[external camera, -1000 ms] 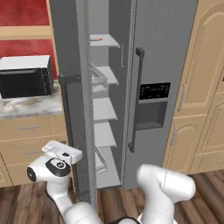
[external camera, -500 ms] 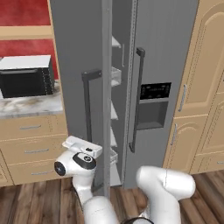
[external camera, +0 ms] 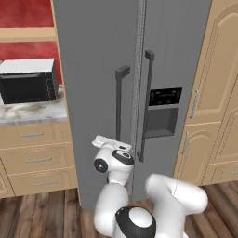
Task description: There's a fish in the fridge that needs to be moved to the freezer for freezing. Pick up the fish from the fridge, place it on any shelf in the freezer, and close the fridge and freezer doors when done.
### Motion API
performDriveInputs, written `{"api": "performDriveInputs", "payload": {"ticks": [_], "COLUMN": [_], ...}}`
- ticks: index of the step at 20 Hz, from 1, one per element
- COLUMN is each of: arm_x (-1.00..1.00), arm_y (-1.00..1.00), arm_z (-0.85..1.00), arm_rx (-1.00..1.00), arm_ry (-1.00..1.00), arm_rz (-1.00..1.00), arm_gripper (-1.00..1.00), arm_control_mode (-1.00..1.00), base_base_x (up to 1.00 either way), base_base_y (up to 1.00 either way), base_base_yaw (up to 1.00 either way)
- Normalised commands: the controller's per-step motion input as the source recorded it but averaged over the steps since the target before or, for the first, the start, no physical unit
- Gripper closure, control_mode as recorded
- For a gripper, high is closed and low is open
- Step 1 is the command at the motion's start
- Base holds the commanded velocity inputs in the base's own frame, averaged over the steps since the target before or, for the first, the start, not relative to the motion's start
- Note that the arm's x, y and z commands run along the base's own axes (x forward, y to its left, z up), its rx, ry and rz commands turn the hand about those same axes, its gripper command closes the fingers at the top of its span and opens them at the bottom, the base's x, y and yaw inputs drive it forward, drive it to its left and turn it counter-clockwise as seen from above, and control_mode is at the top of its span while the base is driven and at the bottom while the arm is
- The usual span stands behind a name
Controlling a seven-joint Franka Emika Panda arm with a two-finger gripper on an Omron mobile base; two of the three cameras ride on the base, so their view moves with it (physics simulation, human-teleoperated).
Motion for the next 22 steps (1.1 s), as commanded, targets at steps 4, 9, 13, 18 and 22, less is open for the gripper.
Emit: {"api": "performDriveInputs", "payload": {"ticks": [4, 9, 13, 18, 22], "arm_x": [0.68, 0.71, 0.68, 0.61, 0.64], "arm_y": [-0.62, -0.51, -0.41, -0.35, -0.24], "arm_z": [0.00, 0.00, 0.00, 0.00, 0.00], "arm_rx": [0.02, 0.01, 0.01, 0.03, 0.01], "arm_ry": [0.00, 0.00, 0.00, 0.00, 0.00], "arm_rz": [0.04, 0.05, 0.07, 0.08, 0.07], "arm_gripper": [-1.00, -1.00, -1.00, -1.00, -1.00], "arm_control_mode": [-1.00, -1.00, -1.00, -1.00, -1.00], "base_base_x": [0.00, 0.00, 0.00, 0.00, 0.00], "base_base_y": [0.00, 0.00, 0.00, 0.00, 0.00], "base_base_yaw": [0.00, 0.00, 0.00, 0.00, 0.00]}}
